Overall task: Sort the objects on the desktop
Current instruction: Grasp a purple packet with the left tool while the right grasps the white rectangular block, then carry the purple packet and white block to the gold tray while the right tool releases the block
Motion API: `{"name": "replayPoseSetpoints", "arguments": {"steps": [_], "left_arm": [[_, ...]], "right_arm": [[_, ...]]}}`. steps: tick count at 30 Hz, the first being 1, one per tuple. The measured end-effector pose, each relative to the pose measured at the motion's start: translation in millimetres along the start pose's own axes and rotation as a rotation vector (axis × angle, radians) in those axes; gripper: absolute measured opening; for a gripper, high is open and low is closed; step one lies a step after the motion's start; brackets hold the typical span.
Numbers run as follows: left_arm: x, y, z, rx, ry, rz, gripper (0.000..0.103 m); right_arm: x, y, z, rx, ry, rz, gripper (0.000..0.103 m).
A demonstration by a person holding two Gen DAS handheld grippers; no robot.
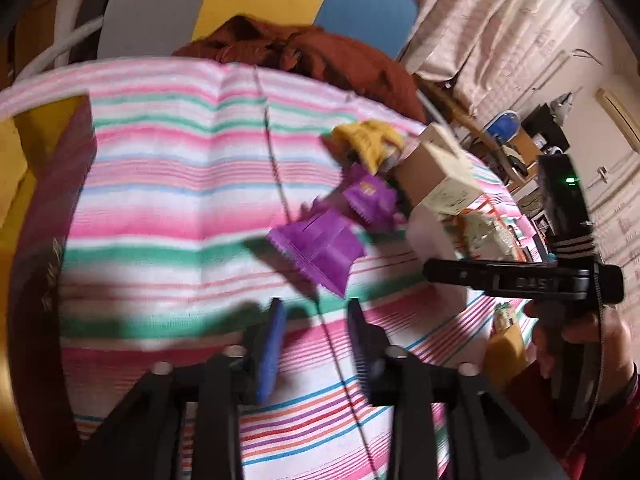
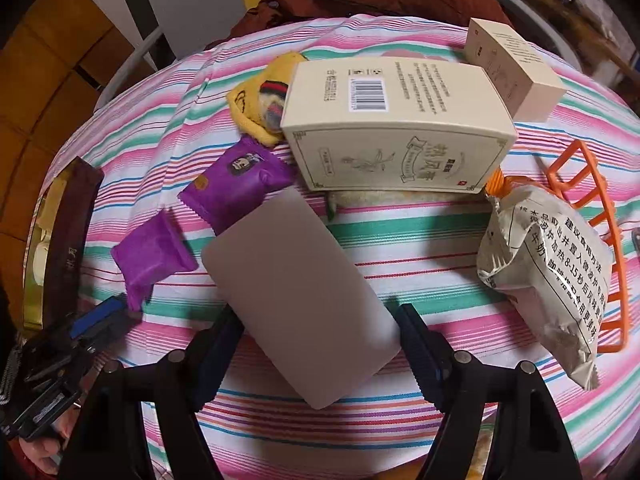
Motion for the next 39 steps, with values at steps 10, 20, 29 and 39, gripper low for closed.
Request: {"name": "replayPoseSetpoints", "arguments": {"steps": [10, 20, 29, 39], "left_arm": [[37.2, -34.6, 28.9, -0.012, -0.163, 0.303, 0.064], [20.4, -14.4, 36.9, 0.045, -0.145, 0.223, 0.026], [9.7, -12.2, 5.4, 0.109, -0.078, 0.165, 0.047], [40.0, -43.5, 43.7, 0.018, -0.178, 0.483, 0.070]], "right_arm": [[12.8, 15.6, -7.4, -0.002, -0.018, 0.030, 0.079], [15.1, -2.9, 15.9, -0.006, -0.008, 0.014, 0.079], [16.1, 2.2, 8.9, -0.002, -0.003, 0.015, 0.079], [21.2, -3.6, 12.7, -0.001, -0.031, 0.044, 0.080]]}}
Point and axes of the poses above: each gripper's, at about its wrist camera, not at the fingertips, and z roughly the way its jaws point, x to its right, y to its underside, the point moved 2 cm from there along z, roughly the way its jaws point, and after that the axes turned 10 degrees about -y, right-handed, at the moved point
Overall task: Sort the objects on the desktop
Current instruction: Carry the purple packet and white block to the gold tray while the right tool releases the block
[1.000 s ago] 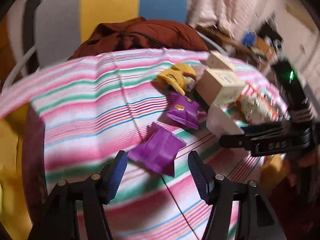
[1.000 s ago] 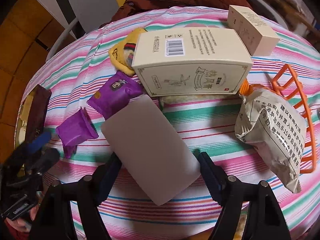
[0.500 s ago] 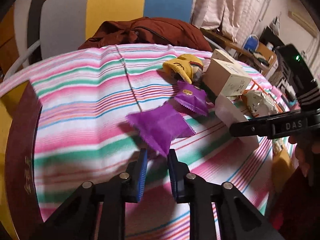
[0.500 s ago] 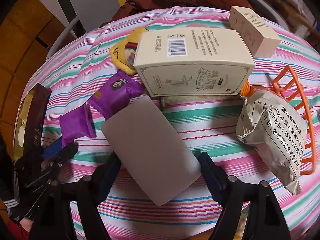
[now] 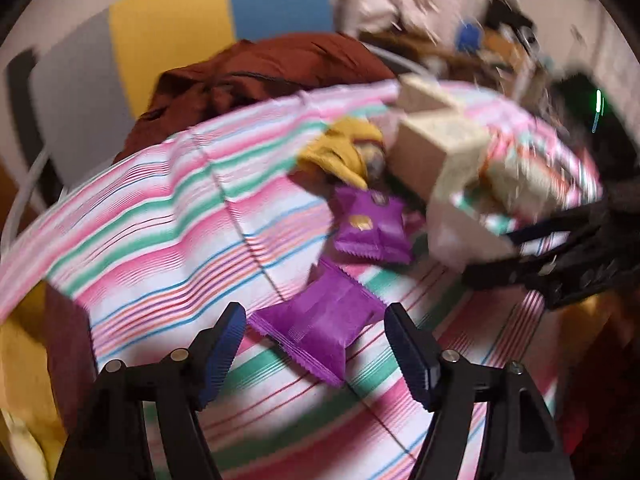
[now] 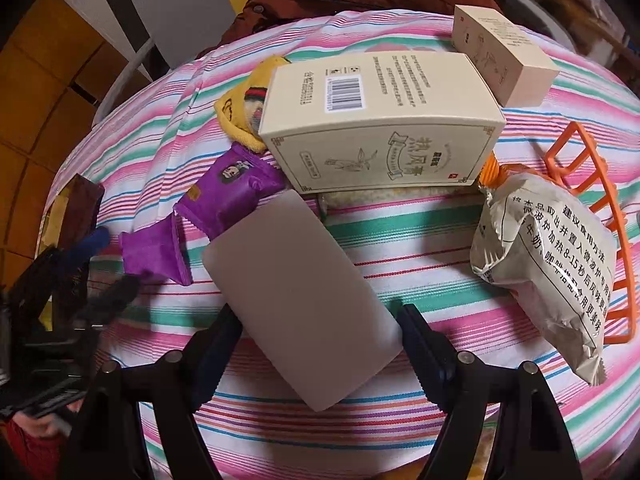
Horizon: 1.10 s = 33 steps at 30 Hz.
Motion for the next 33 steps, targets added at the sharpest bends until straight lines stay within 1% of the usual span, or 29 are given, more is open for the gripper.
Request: {"name": "replayPoseSetpoints", "arguments": {"steps": [1, 2, 3, 4, 6, 9, 12, 15, 20, 23, 27, 29, 32, 33], "left_arm": [[3.1, 3.1, 2.7, -0.005, 0.015, 0.014, 0.067], [5.9, 7.2, 6.4, -0.013, 0.051, 0.017, 0.058], [7.3, 10.2, 7.9, -0.017, 0.068, 0.007, 0.056], [7.2, 13.6, 6.5, 0.006, 0.059, -0.015, 0.055], [7.3, 16.9, 3.6, 0.017, 0.058, -0.050, 0.052], [4.7, 22.8, -2.2, 0.024, 0.088, -0.123, 0.051], [3.1, 30.9, -9.3, 0.029, 0.101, -0.177, 0.051], [-2.1, 45.8, -18.0, 0.032, 0.128, -0.250, 0.051], [-10.4, 68.6, -36.7, 0.039, 0.146, -0.306, 0.051], [-18.0, 77.6, -54.1, 0.058, 0.158, -0.325, 0.051], [-36.6, 85.4, -82.3, 0.102, 0.169, -0.370, 0.051], [-47.9, 89.2, -96.8, 0.125, 0.167, -0.387, 0.051], [-72.6, 99.8, -117.9, 0.153, 0.138, -0.425, 0.051], [-80.6, 103.8, -122.5, 0.156, 0.125, -0.440, 0.051]], "right_arm": [[-0.1, -0.1, 0.0, -0.001, 0.000, 0.000, 0.080], [-0.2, -0.2, 0.0, -0.001, 0.000, -0.002, 0.080], [-0.4, -0.1, -0.5, -0.001, 0.001, -0.002, 0.080], [-0.7, -0.5, 0.0, -0.001, 0.002, -0.004, 0.080], [-1.9, -1.5, 1.7, 0.001, 0.004, -0.008, 0.080], [-3.6, -2.2, 3.8, 0.000, 0.010, -0.018, 0.079], [-6.5, -3.0, 5.6, 0.001, 0.003, -0.027, 0.079], [-10.2, -2.8, 7.3, -0.001, -0.009, -0.040, 0.078], [-22.1, 1.2, 11.4, -0.013, -0.042, -0.055, 0.078], [-38.0, 3.8, 16.1, -0.034, -0.054, -0.093, 0.078], [-62.1, 6.6, 18.3, -0.042, -0.142, -0.082, 0.078], [-83.6, 6.4, 21.3, -0.045, -0.177, -0.087, 0.078], [-120.3, 6.9, 23.8, -0.042, -0.211, -0.123, 0.078], [-139.2, 6.0, 25.2, -0.040, -0.228, -0.144, 0.078]]}}
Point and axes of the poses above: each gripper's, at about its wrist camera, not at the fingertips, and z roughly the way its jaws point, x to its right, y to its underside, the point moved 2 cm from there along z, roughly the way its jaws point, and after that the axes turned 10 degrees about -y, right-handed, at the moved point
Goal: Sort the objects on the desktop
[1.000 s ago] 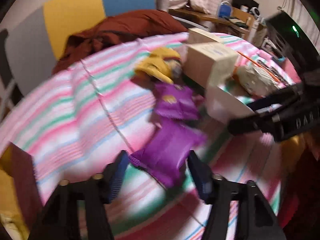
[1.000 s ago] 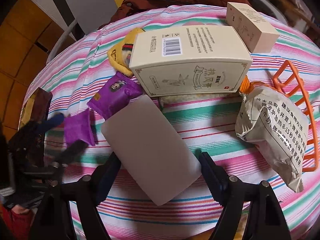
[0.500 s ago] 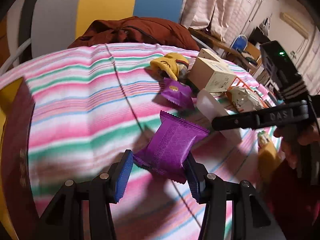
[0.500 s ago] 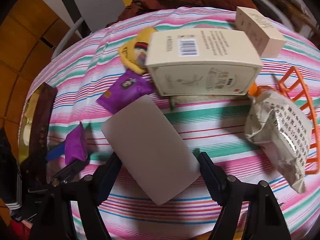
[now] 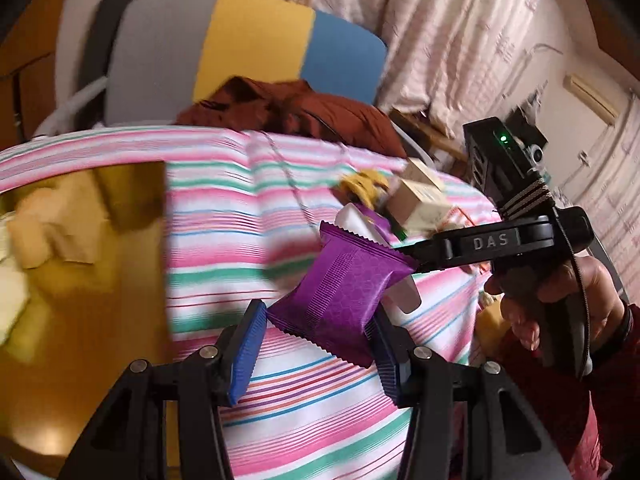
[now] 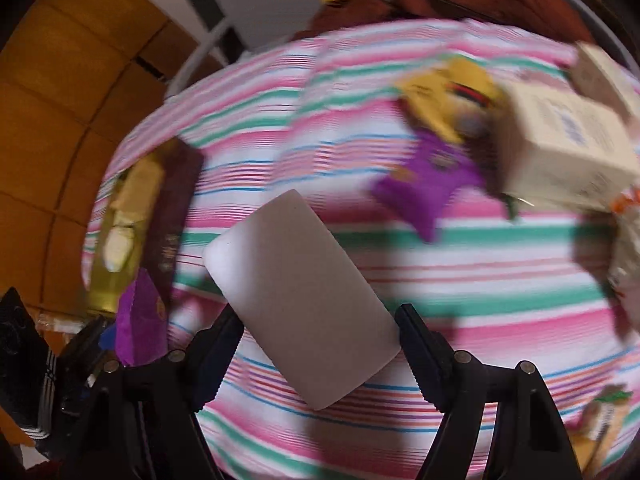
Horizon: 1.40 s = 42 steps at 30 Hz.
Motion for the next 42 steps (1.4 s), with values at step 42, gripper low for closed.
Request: {"name": "replayPoseSetpoints", "arguments": {"steps": [42], "left_arm": [[-183.6, 4.9, -25.2, -0.074, -0.469, -0.439, 0.061]], "right_arm": [[-122.4, -47.6, 42.8, 0.180, -0.185, 0.002, 0.101]]}}
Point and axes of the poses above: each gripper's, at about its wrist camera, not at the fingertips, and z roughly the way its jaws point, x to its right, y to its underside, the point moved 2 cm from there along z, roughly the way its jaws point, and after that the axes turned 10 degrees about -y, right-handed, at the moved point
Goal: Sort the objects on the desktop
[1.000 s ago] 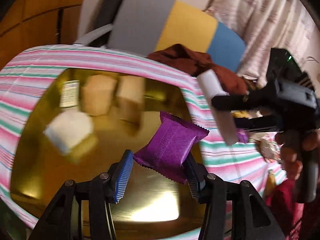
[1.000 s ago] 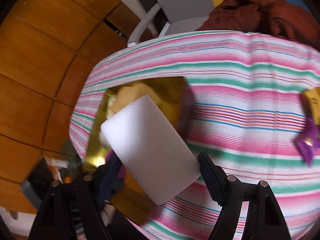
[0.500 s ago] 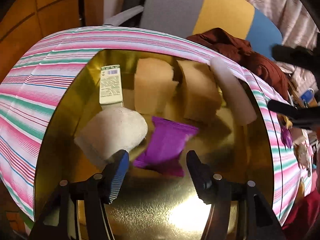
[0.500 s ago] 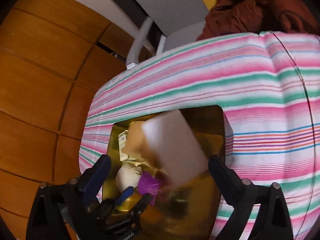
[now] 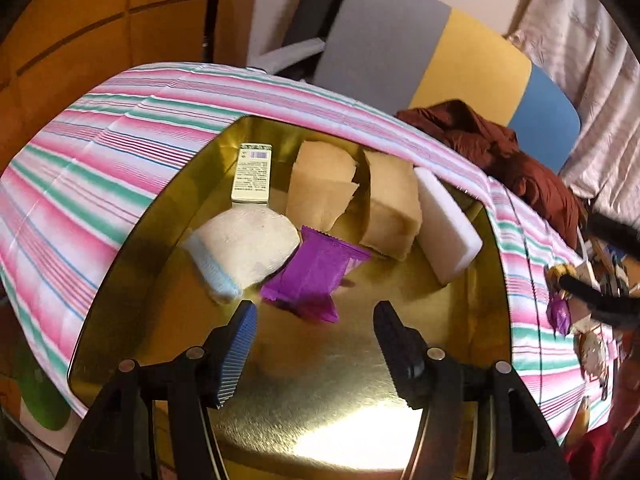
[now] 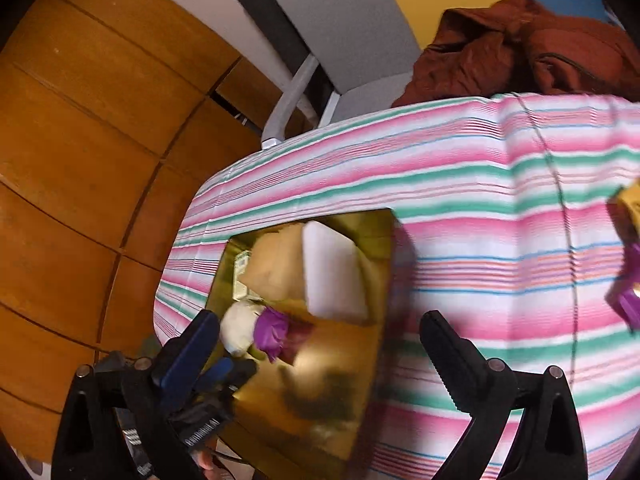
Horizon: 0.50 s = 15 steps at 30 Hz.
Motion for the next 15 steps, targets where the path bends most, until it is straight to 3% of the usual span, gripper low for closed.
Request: {"name": "replayPoseSetpoints", "arguments": {"steps": [4, 11, 15], "left_arm": [[8.9, 6.1, -9.0, 0.018, 0.024, -0.018, 0.061], [45.2, 21.1, -19.4, 0.009, 0.053, 0.061, 0.061], [66.9, 32.4, -28.4, 0.012, 0.110, 0.109, 0.061]], "right_arm": [[25.1, 14.0, -19.7, -0.003, 0.026, 0.018, 0.101], [76.8, 35.5, -48.3, -0.020, 0.092, 0.095, 0.101], [106.5, 45.4, -64.0, -0.039, 0.148, 0.126, 0.101]]}}
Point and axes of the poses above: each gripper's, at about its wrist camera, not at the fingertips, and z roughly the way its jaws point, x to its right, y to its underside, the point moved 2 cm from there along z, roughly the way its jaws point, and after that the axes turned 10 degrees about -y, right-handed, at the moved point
